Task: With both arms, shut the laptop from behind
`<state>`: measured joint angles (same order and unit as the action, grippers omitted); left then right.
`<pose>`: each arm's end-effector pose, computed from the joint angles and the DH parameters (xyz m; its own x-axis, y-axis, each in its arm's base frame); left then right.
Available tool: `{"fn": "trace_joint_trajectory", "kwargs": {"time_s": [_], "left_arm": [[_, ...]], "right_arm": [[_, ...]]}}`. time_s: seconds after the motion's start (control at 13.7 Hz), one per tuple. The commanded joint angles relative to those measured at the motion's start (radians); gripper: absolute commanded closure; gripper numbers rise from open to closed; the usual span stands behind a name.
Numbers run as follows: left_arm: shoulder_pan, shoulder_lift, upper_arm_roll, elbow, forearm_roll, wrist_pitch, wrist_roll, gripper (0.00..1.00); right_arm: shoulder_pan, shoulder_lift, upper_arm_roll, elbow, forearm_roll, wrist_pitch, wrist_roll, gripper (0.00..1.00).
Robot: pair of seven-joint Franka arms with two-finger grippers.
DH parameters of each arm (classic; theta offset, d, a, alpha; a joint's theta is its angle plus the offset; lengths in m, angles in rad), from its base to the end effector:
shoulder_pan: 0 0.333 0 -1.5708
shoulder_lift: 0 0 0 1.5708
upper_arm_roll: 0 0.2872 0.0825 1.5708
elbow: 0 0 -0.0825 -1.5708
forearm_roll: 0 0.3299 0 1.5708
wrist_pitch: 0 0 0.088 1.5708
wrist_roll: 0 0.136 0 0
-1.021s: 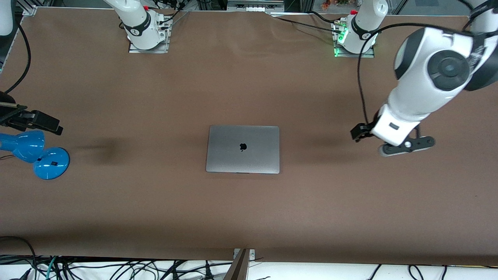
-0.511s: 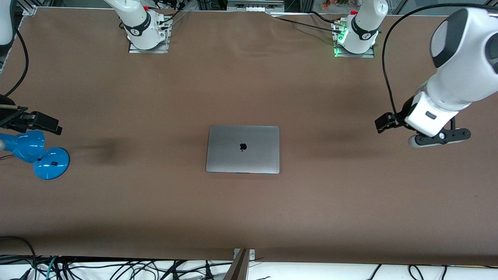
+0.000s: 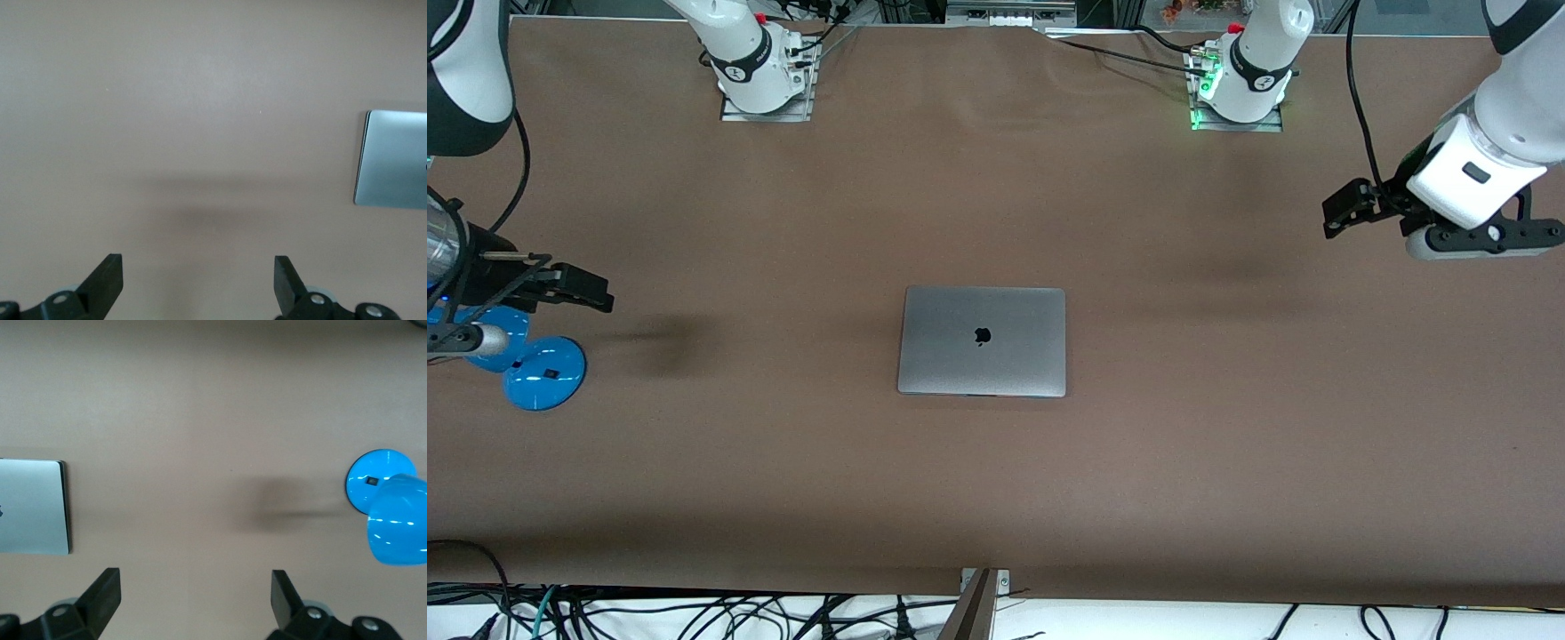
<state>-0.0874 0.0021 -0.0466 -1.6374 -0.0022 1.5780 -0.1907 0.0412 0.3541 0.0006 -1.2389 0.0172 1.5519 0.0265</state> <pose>0.4929 -0.0667 0.5385 0.9965 0.0569 -0.0608 0.0565 -0.9984 -0.0094 0.5903 0.0270 0.5095 0.9990 0.0156 -0.0415 0.0149 -0.9998 -0.0163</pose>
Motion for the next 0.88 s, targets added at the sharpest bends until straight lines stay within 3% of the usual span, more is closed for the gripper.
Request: {"fn": "trace_joint_trajectory", "kwargs": {"time_s": [0.0, 0.15, 0.29, 0.51, 0.8], "left_arm": [[-0.009, -0.096, 0.014, -0.143, 0.011, 0.071, 0.056, 0.0], [0.0, -0.135, 0.016, -0.214, 0.013, 0.114, 0.069, 0.0], [0.002, -0.148, 0.03, -0.22, 0.011, 0.111, 0.085, 0.0], [-0.023, -0.134, 0.096, -0.194, 0.01, 0.108, 0.142, 0.0], [-0.012, -0.087, 0.093, -0.124, 0.011, 0.069, 0.132, 0.0]], "right_arm": [[-0.015, -0.043, 0.024, -0.051, 0.012, 0.007, -0.01, 0.0], [-0.015, -0.055, 0.024, -0.053, 0.009, 0.007, -0.01, 0.0], [-0.017, -0.057, 0.019, -0.053, -0.005, 0.007, -0.01, 0.0], [-0.017, -0.058, 0.01, -0.048, -0.028, 0.007, -0.011, 0.0], [-0.02, -0.058, 0.004, -0.043, -0.043, -0.003, -0.011, 0.0]]}}
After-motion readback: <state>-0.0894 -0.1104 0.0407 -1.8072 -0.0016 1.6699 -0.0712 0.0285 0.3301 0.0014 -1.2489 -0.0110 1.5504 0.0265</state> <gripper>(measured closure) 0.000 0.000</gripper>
